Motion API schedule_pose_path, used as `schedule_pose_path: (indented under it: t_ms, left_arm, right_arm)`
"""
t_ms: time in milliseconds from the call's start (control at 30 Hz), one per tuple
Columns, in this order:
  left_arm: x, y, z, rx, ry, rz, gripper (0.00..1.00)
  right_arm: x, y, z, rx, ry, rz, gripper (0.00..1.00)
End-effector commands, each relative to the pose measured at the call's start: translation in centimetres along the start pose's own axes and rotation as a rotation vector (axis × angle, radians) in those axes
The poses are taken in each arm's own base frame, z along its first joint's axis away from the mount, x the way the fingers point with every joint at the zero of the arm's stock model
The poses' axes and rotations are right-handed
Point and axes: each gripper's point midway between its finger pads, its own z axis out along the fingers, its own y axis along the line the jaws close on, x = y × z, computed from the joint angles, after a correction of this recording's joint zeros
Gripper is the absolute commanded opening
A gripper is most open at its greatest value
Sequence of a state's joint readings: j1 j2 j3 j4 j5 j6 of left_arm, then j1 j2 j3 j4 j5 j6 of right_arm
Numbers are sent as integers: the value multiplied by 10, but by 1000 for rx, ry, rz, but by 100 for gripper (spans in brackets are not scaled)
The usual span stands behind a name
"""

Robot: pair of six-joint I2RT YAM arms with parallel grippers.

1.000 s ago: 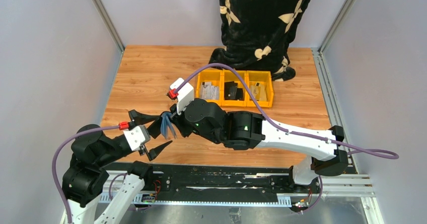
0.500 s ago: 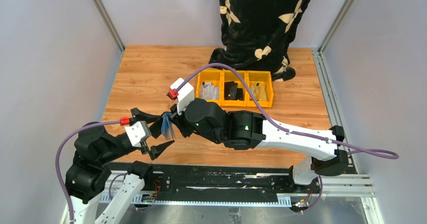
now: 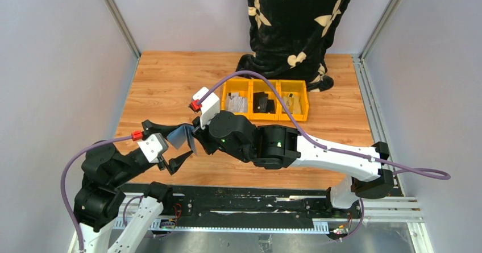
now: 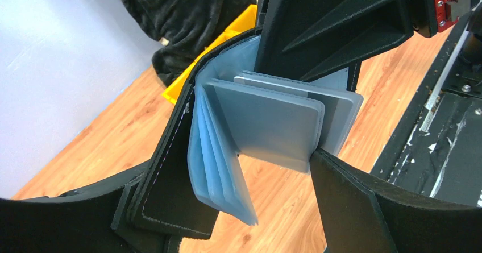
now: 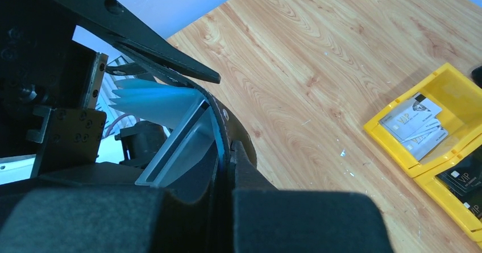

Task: Take the credit cards out of the card holder
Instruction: Remove the credit card from the card holder.

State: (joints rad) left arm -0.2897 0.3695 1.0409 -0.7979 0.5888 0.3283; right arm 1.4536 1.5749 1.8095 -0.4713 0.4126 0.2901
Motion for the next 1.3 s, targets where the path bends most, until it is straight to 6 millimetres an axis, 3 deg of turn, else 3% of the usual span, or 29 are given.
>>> schedule_pose_path:
  t_ms: [0,333,867,1267]
  left_arm:
    - [-8,13,-5,-80,-32,49,87]
    - [-8,12,-12,-98,-22,56,85]
    - [-14,11,-13,-89,-40,53,82]
    - [-23,-19,-12,88,-59,47,55]
  right_arm:
    - [-15,4,-14,-13,-45,9,0]
    - [-13,-5,-26,-8,-73,13,0]
    - [-10,1,-31,-75,-97,4,0]
    - [-8,16,-56,-278,-195,-40,0]
